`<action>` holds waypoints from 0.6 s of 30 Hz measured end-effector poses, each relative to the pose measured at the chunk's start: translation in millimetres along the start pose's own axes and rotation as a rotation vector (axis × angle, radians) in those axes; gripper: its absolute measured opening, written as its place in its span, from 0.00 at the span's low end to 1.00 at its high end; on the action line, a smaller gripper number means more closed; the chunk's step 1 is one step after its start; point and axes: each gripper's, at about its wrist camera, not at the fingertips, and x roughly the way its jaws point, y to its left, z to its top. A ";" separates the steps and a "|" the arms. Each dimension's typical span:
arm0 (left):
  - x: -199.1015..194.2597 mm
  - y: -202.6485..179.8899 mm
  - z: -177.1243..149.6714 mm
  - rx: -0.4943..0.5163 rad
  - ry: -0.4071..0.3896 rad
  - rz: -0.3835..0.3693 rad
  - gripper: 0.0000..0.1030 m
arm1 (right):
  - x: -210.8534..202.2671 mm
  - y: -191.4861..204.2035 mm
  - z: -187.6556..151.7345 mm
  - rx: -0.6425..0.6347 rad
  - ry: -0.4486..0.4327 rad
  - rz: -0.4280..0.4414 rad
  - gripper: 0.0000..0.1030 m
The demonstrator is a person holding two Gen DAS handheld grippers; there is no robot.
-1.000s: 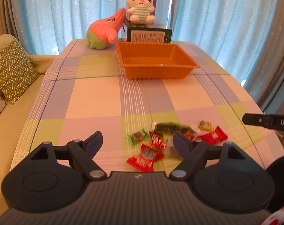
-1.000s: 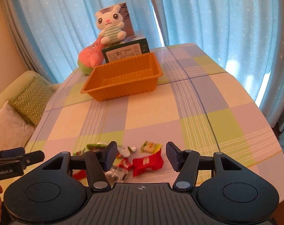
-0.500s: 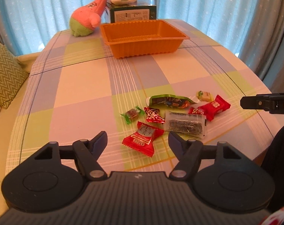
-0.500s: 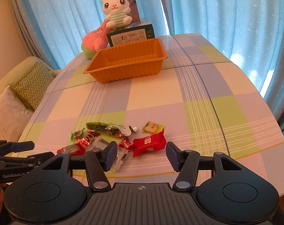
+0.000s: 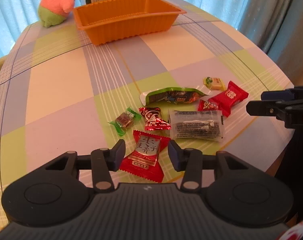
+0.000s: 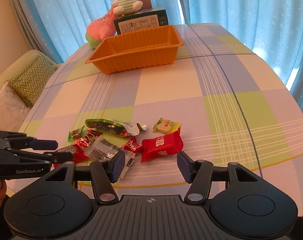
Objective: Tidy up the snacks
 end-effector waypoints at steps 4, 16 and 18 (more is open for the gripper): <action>11.0 -1.3 1.1 0.036 0.043 -0.003 0.36 | 9.9 3.9 1.5 -0.026 0.012 0.014 0.56; 10.9 2.1 -8.8 -0.008 0.056 0.013 0.21 | 31.4 28.8 4.8 -0.181 0.030 0.065 0.56; 3.4 5.5 -8.3 -0.040 0.038 0.019 0.21 | 35.4 37.0 5.9 -0.244 0.033 0.092 0.56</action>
